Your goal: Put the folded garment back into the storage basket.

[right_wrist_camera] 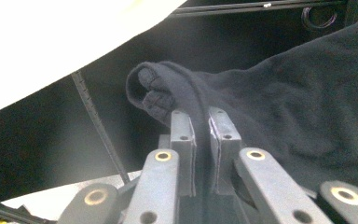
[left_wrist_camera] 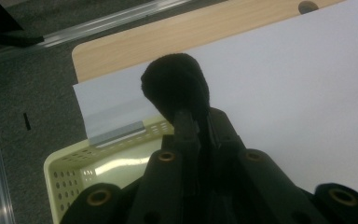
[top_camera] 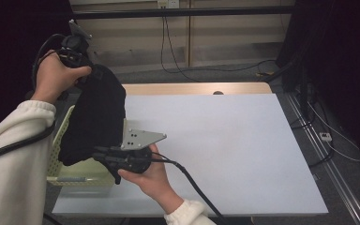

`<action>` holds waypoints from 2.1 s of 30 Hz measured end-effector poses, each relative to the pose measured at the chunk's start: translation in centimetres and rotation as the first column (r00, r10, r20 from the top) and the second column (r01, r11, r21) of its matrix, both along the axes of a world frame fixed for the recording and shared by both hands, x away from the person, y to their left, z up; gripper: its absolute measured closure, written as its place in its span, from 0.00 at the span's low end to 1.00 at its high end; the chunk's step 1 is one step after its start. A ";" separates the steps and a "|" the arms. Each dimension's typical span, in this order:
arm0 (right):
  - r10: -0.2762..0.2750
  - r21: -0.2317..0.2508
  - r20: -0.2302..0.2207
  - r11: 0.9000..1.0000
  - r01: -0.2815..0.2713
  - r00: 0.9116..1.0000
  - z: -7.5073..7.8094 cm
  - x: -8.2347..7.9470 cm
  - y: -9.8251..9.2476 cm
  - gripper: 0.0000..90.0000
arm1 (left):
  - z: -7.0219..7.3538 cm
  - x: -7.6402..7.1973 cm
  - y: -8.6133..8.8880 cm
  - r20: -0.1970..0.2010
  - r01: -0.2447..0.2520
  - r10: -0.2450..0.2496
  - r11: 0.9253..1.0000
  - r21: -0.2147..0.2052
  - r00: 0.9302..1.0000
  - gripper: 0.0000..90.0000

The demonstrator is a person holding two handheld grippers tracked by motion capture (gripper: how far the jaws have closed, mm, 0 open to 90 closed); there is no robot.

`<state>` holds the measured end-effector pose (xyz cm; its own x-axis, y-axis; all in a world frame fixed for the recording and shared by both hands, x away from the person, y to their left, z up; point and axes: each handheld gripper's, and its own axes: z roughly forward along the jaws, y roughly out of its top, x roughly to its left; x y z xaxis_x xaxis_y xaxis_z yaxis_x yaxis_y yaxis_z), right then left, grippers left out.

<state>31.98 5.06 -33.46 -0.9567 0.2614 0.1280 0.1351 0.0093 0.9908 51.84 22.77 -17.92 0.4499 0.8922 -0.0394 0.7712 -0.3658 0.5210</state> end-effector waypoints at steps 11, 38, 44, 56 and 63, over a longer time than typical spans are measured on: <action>0.013 -0.003 -0.015 1.000 -0.013 1.000 -0.5 0.1 1.4 0.92 | -0.4 0.1 1.4 -0.016 -0.010 0.010 1.000 -0.002 1.000 0.94; 0.014 -0.015 -0.033 1.000 -0.014 0.999 -1.8 0.5 2.5 0.92 | -1.6 0.7 1.9 -0.018 -0.006 0.006 1.000 -0.009 1.000 0.94; 0.014 -0.009 -0.032 1.000 -0.015 0.999 -1.7 0.4 2.4 0.92 | -1.4 0.5 1.0 -0.015 0.015 -0.015 1.000 -0.011 1.000 0.94; 0.003 -0.026 -0.044 1.000 -0.004 0.999 -2.5 0.7 2.6 0.92 | -2.7 1.2 0.9 -0.029 0.023 -0.024 1.000 -0.011 0.999 0.93; 0.002 -0.025 -0.062 1.000 -0.003 0.998 -3.1 1.1 3.0 0.92 | -3.6 1.4 1.6 -0.032 0.013 -0.013 1.000 -0.006 0.999 0.93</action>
<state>33.09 8.01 -36.58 -0.9479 0.2627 0.1803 0.1959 0.0343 0.9800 53.24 24.34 -21.48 0.4599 0.8860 -0.0594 0.7829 -0.3730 0.4980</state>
